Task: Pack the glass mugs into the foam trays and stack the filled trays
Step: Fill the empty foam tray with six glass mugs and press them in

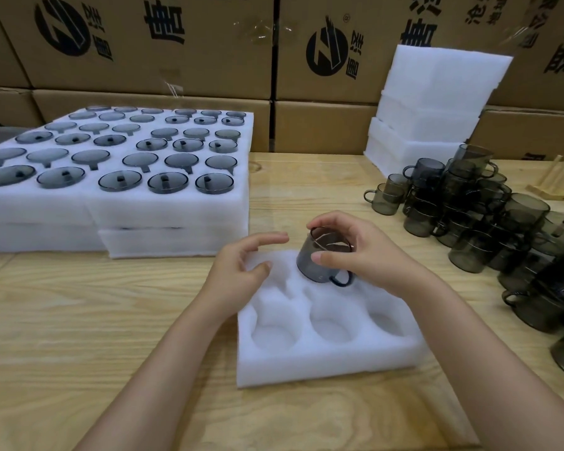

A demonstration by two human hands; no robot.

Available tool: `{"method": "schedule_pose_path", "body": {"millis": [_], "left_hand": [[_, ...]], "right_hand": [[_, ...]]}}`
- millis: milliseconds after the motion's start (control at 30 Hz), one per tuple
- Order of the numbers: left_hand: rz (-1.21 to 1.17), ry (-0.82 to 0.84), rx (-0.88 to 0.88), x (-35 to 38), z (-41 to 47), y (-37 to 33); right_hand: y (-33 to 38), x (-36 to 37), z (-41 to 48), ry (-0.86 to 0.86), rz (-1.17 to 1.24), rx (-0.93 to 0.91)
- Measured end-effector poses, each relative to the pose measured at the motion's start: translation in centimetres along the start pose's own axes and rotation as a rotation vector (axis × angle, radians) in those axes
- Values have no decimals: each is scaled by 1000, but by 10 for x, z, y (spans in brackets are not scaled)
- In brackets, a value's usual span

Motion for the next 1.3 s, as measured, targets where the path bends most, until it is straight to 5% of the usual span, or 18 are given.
{"method": "schedule_pose_path", "body": {"millis": [367, 600, 800, 967, 1067, 1200, 1300], "left_hand": [[91, 76, 62, 10, -2, -2], [202, 96, 150, 13, -2, -11], [348, 162, 191, 23, -3, -16], [371, 145, 155, 23, -4, -15], [241, 70, 103, 19, -5, -11], [-217, -77, -26, 2, -4, 13], [-373, -125, -135, -2, -4, 32]], "right_hand": [[4, 21, 0, 107, -394, -12], [-1, 24, 19, 146, -292, 125], [-31, 47, 21, 208, -872, 203], [-34, 47, 23, 190, -907, 212], [-34, 45, 21, 165, -886, 195], [-25, 40, 20, 98, -819, 154], [-19, 24, 16, -38, -404, 139]]}}
Point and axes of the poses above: each hand's wrist, its own z-axis towards the middle knuckle, its own x-axis out of the palm, y = z × x, the point moved 10 cm from there along z, towards the middle knuckle, and after that the axes turned 4 degrees about y, right-handed, at the moved point
